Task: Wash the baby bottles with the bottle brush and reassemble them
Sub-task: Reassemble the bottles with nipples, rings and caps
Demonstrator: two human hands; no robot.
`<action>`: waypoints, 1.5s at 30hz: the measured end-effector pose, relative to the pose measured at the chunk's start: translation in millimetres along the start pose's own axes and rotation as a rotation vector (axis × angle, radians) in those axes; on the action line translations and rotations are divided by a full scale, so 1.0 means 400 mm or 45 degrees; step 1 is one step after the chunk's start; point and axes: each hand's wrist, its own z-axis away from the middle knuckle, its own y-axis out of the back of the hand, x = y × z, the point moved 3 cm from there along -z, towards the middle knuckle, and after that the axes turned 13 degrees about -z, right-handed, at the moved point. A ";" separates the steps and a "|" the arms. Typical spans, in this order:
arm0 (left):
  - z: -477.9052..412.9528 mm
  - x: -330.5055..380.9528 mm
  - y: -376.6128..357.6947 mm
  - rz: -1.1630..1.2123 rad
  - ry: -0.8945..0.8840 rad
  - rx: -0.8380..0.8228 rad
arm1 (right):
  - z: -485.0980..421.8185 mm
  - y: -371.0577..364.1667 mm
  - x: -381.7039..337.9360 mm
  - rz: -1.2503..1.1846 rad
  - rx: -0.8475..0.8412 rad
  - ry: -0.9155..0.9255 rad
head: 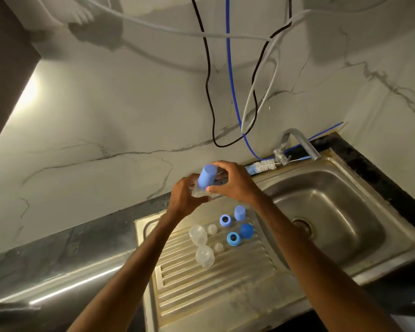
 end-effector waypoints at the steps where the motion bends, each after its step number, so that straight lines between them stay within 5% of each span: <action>1: -0.005 -0.028 -0.018 -0.003 0.065 -0.022 | 0.001 -0.009 0.020 -0.020 0.004 -0.044; 12: 0.038 -0.278 -0.174 0.033 0.510 -0.170 | 0.114 -0.021 0.211 -0.098 0.021 -0.386; 31: 0.200 -0.243 -0.130 -0.042 0.620 0.054 | 0.130 -0.031 0.274 0.062 -0.043 -0.348; 36: 0.250 -0.105 -0.058 -0.309 0.309 0.300 | 0.114 -0.063 0.267 0.412 -0.158 -0.244; 40: 0.178 0.049 -0.081 -0.350 0.016 0.123 | 0.081 -0.097 0.270 0.780 -0.317 -0.123; 45: 0.072 0.105 -0.191 -0.787 -0.034 -0.386 | 0.062 -0.137 0.319 1.136 -0.511 -0.081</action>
